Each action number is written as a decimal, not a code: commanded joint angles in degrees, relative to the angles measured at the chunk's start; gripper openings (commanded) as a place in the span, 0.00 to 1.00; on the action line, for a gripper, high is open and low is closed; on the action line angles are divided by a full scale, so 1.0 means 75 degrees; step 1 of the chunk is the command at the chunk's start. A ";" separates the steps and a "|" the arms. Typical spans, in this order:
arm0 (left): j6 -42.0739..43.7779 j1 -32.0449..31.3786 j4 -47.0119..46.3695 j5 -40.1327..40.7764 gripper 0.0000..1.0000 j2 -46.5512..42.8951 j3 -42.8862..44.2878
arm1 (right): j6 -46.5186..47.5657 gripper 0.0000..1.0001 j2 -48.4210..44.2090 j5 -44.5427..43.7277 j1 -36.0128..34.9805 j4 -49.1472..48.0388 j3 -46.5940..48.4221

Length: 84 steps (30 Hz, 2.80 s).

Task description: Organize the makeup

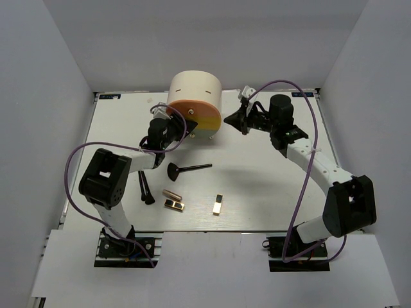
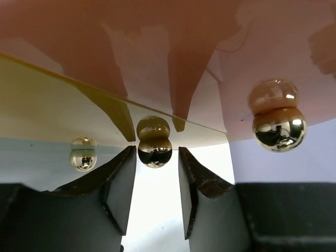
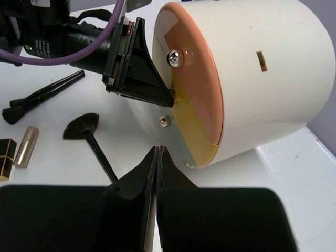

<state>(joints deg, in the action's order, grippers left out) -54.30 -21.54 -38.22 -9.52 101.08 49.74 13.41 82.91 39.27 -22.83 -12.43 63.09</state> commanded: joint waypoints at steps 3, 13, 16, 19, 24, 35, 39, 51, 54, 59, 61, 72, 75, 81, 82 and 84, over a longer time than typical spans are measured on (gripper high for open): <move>-0.0072 -0.0105 -0.0377 0.0250 0.40 -0.0012 0.0083 | -0.0147 0.01 -0.0274 0.0178 0.0103 -0.0441 -0.0045; -0.0013 -0.0105 -0.0623 0.0297 0.24 -0.0293 -0.0408 | -0.0042 0.01 -0.0403 0.0249 0.0114 -0.0453 -0.0256; -0.0048 -0.0175 -0.0658 0.0203 0.24 -0.0574 -0.0817 | -0.0018 0.01 -0.0450 0.0272 0.0126 -0.0453 -0.0303; -0.0037 -0.0245 -0.0589 0.0191 0.23 -0.1030 -0.1320 | 0.0029 0.04 -0.0485 0.0319 0.0114 -0.0429 -0.0349; -0.0048 -0.0397 -0.0425 0.0179 0.24 -0.1768 -0.1931 | 0.0040 0.09 -0.0473 0.0588 0.0103 -0.0441 -0.0420; -0.0002 -0.0468 -0.0073 0.0343 0.67 -0.2285 -0.2155 | 0.1105 0.44 -0.0415 0.2321 0.0102 0.0261 -0.0443; 0.0162 -0.0468 0.0313 0.0308 0.75 -0.2519 -0.1991 | 0.3551 0.44 -0.0391 0.3317 0.0021 0.1583 -0.0432; 0.0537 -0.0305 0.3393 0.1139 0.77 -0.5562 -0.2576 | 0.7399 0.30 -0.0145 0.2536 -0.0797 0.4012 -0.1004; 0.0502 -0.0304 0.4518 0.1982 0.77 -0.6616 -0.2694 | 0.7388 0.20 0.0030 0.1705 -0.1324 0.3510 -0.1332; -0.0094 -0.0304 0.7214 0.3892 0.76 -0.8154 -0.2776 | 0.6943 0.27 0.0686 0.0134 -0.2310 0.2583 -0.1393; -0.0328 -0.0304 0.8078 0.4407 0.77 -0.8820 -0.2811 | 0.6803 0.37 0.1153 -0.0427 -0.2789 0.2325 -0.1171; -0.1161 -0.0304 0.9970 0.4797 0.80 -1.0441 -0.3045 | 0.5221 0.47 0.2853 -0.2854 -0.3577 0.0943 -0.0069; -0.1220 -0.0304 1.0029 0.4797 0.80 -1.0606 -0.3115 | 0.5150 0.49 0.3240 -0.3196 -0.3612 0.1140 0.0329; -0.1139 -0.0304 1.0041 0.4797 0.81 -1.0477 -0.3127 | 0.5254 0.52 0.3662 -0.3162 -0.3659 0.1877 0.1031; -0.1127 -0.0304 1.0041 0.4808 0.81 -1.0477 -0.3127 | 0.5278 0.52 0.3733 -0.3150 -0.3659 0.2181 0.1138; -0.1115 -0.0304 0.9994 0.4820 0.81 -1.0465 -0.3139 | 0.5360 0.52 0.3932 -0.3068 -0.3648 0.2511 0.1466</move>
<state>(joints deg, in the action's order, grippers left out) -62.43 -24.10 36.03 25.15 22.28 26.65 52.97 111.13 16.36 -49.84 2.07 70.28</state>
